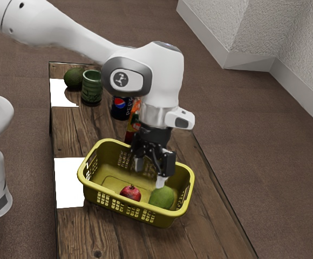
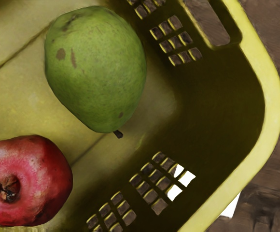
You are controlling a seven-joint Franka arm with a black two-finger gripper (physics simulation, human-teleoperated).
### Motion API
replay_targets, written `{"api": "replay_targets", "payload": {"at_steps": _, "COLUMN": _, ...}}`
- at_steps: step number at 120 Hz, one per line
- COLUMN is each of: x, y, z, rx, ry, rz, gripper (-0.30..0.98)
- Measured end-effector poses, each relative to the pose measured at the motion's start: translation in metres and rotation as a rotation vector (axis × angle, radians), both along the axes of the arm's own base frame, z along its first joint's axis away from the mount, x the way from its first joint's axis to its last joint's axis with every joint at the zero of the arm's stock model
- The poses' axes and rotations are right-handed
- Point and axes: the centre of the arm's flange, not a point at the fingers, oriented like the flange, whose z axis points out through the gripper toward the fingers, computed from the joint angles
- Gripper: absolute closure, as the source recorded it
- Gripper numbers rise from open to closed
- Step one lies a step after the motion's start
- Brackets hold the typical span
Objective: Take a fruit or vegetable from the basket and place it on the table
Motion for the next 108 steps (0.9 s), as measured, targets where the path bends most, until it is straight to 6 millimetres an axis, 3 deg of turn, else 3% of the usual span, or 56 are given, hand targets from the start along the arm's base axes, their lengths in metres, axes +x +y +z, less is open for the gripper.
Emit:
{"api": "replay_targets", "payload": {"at_steps": 12, "x": 0.019, "y": 0.027, "z": 0.005, "rx": -0.11, "ry": 0.084, "rz": 0.199, "gripper": 0.0}}
{"api": "replay_targets", "payload": {"at_steps": 25, "x": 0.0, "y": 0.035, "z": 0.047, "rx": -0.156, "ry": 0.055, "rz": 0.297, "gripper": 0.0}}
{"api": "replay_targets", "payload": {"at_steps": 38, "x": 0.01, "y": 0.057, "z": 0.046, "rx": -0.162, "ry": 0.105, "rz": 0.439, "gripper": 0.0}}
{"api": "replay_targets", "payload": {"at_steps": 57, "x": 0.019, "y": 0.069, "z": 0.029, "rx": -0.136, "ry": 0.189, "rz": 0.607, "gripper": 0.0}}
{"api": "replay_targets", "payload": {"at_steps": 69, "x": -0.003, "y": 0.088, "z": 0.015, "rx": -0.111, "ry": 0.215, "rz": 0.671, "gripper": 0.0}}
{"api": "replay_targets", "payload": {"at_steps": 80, "x": -0.024, "y": 0.094, "z": -0.006, "rx": -0.082, "ry": 0.249, "rz": 0.699, "gripper": 0.0}}
{"api": "replay_targets", "payload": {"at_steps": 93, "x": -0.047, "y": 0.079, "z": -0.016, "rx": -0.044, "ry": 0.248, "rz": 0.683, "gripper": 0.0}}
{"api": "replay_targets", "payload": {"at_steps": 108, "x": -0.047, "y": 0.077, "z": -0.028, "rx": -0.016, "ry": 0.271, "rz": 0.713, "gripper": 0.0}}
